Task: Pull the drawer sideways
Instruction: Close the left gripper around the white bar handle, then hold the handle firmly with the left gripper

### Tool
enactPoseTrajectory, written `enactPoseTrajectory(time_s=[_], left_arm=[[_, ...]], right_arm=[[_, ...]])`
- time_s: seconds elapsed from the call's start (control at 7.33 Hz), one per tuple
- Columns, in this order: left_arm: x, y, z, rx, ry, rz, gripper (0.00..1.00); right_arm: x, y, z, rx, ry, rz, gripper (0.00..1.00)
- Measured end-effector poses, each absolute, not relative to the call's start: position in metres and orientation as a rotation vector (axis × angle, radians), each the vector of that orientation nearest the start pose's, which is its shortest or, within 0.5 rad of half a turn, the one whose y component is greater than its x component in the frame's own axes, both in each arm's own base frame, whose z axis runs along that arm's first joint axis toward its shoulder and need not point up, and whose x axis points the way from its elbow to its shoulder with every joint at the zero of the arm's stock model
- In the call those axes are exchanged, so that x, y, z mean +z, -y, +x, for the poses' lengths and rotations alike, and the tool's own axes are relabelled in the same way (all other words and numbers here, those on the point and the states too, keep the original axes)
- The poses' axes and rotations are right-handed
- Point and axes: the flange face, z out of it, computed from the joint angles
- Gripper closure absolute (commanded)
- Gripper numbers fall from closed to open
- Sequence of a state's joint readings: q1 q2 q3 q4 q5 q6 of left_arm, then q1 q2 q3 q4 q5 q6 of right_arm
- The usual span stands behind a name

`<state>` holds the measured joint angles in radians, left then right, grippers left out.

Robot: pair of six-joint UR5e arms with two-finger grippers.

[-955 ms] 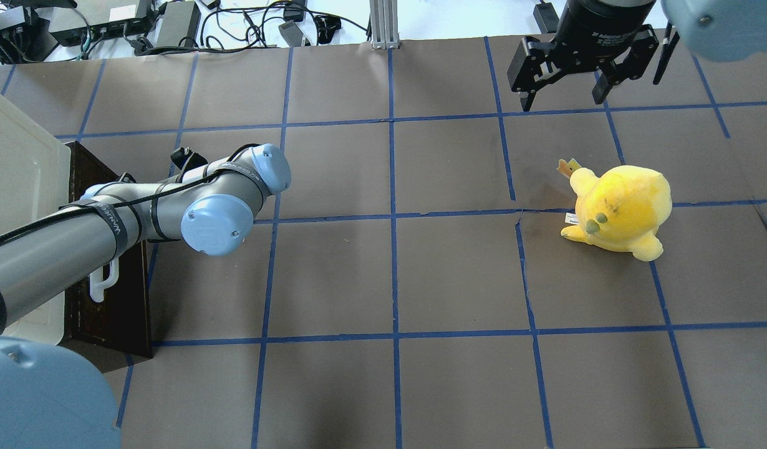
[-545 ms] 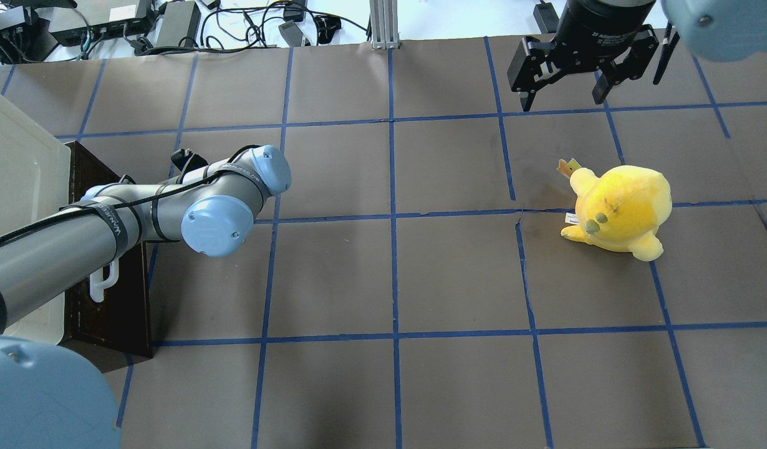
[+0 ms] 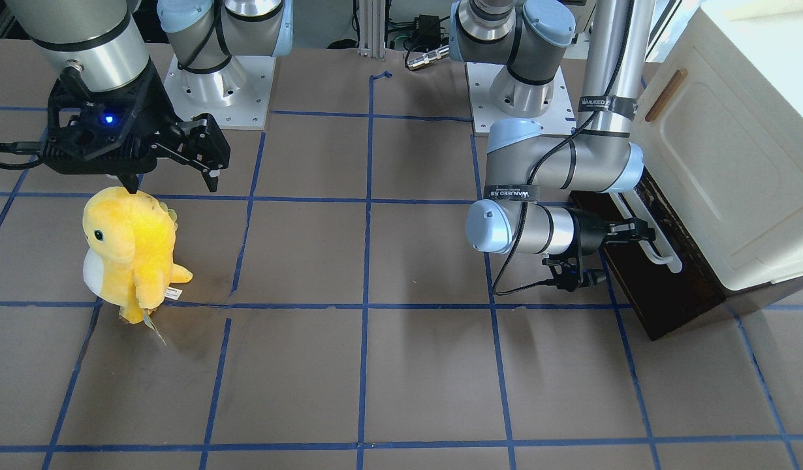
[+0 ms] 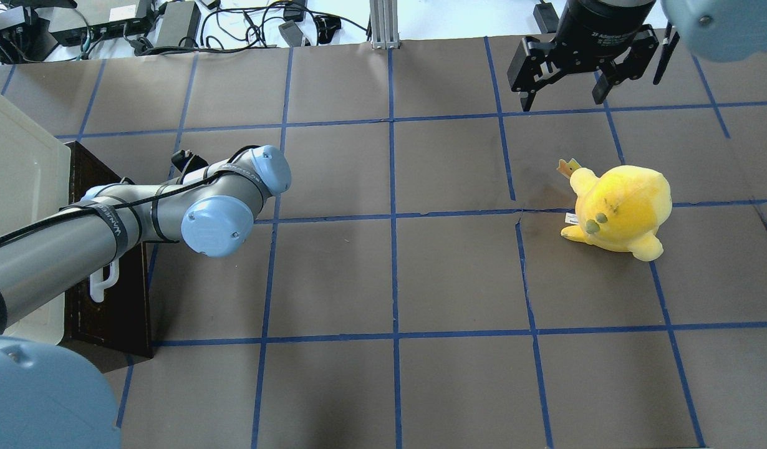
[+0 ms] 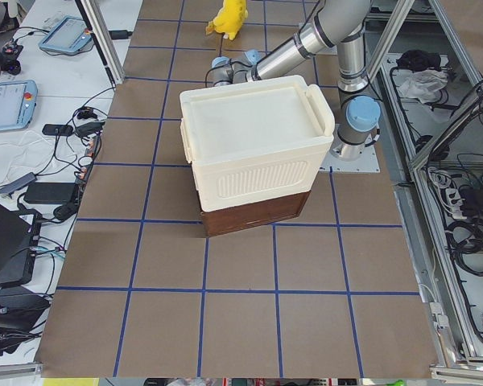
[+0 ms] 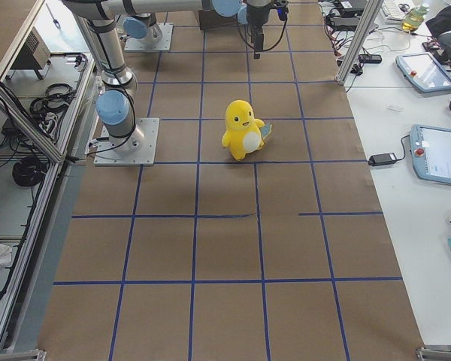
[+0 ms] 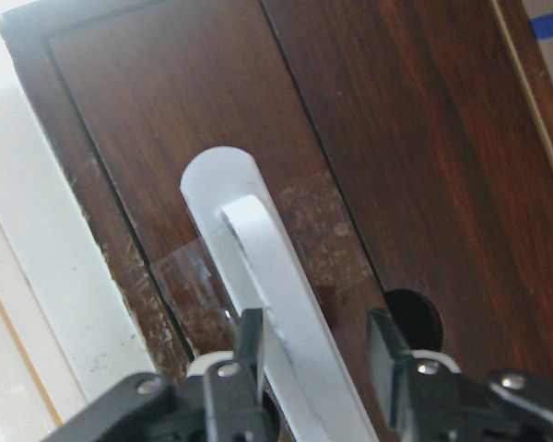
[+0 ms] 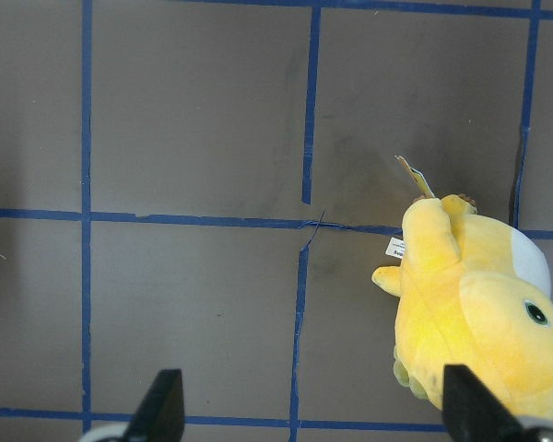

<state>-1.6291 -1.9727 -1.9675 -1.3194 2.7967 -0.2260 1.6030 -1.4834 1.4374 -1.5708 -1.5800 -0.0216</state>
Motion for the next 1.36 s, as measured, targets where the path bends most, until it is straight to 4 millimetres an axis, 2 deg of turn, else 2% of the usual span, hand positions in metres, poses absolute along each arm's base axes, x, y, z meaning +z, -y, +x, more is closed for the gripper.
enactPoseTrajectory(time_s=[1.36], left_arm=[[0.1955, 0.4973, -0.0694, 0.339, -1.864, 0.220, 0.62]], right_arm=[[0.5090, 0.5285, 0.1495, -0.073, -3.149, -0.084, 0.00]])
